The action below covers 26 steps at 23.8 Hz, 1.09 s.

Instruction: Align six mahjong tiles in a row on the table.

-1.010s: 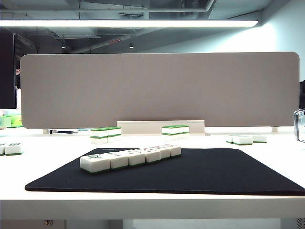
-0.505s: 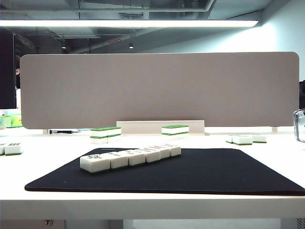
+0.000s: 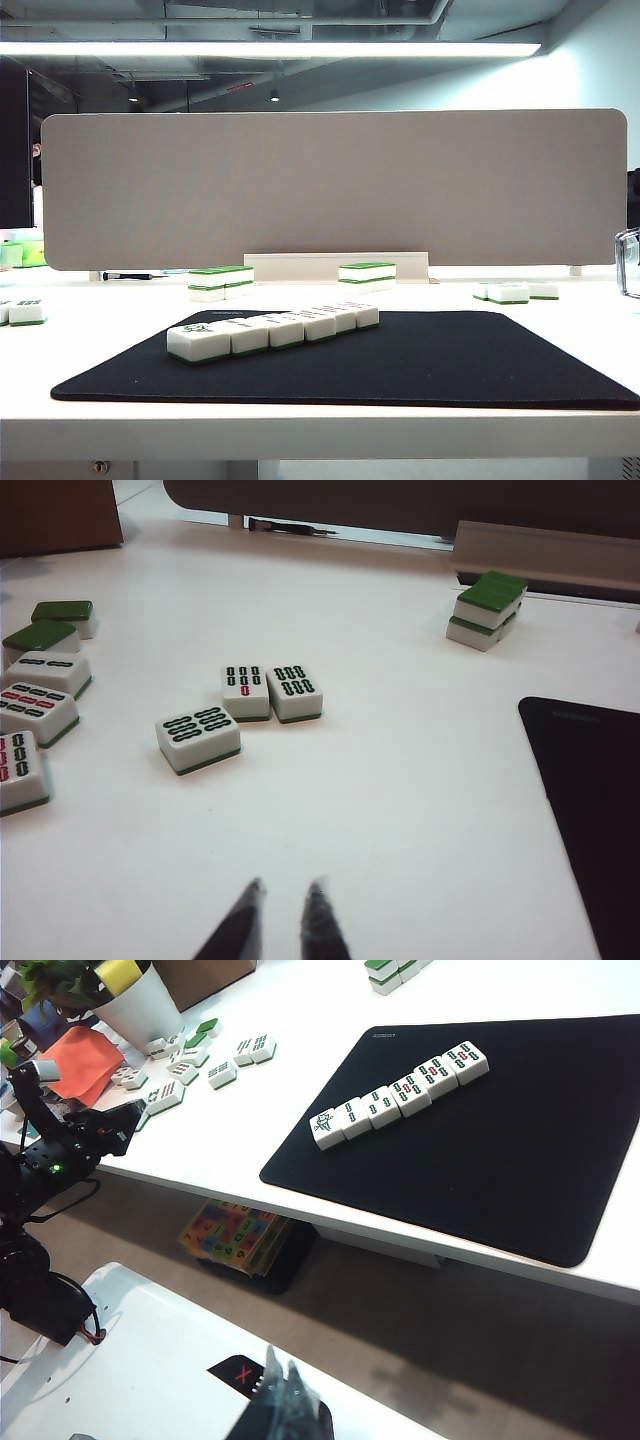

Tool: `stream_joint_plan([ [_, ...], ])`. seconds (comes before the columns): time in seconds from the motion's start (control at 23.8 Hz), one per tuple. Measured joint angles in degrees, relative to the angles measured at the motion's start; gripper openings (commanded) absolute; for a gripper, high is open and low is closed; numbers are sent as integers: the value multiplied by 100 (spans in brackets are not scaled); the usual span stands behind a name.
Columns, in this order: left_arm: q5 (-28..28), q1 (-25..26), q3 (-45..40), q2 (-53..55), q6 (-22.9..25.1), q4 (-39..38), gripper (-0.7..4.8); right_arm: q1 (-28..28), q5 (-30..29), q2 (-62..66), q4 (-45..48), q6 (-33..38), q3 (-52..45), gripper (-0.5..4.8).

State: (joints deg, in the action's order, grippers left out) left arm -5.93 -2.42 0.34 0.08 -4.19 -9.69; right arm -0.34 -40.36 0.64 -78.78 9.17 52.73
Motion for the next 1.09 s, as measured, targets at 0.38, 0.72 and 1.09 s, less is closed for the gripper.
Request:
stream_joint_plan([
  [0.38, 83, 0, 0, 2, 72, 0, 53, 0, 0, 0, 0, -2, 0, -1],
  [0.72, 85, 0, 0, 0, 72, 0, 52, 0, 2, 0, 0, -2, 0, -1],
  [1.09, 83, 0, 0, 2, 72, 0, 52, 0, 2, 0, 0, -2, 0, -1],
])
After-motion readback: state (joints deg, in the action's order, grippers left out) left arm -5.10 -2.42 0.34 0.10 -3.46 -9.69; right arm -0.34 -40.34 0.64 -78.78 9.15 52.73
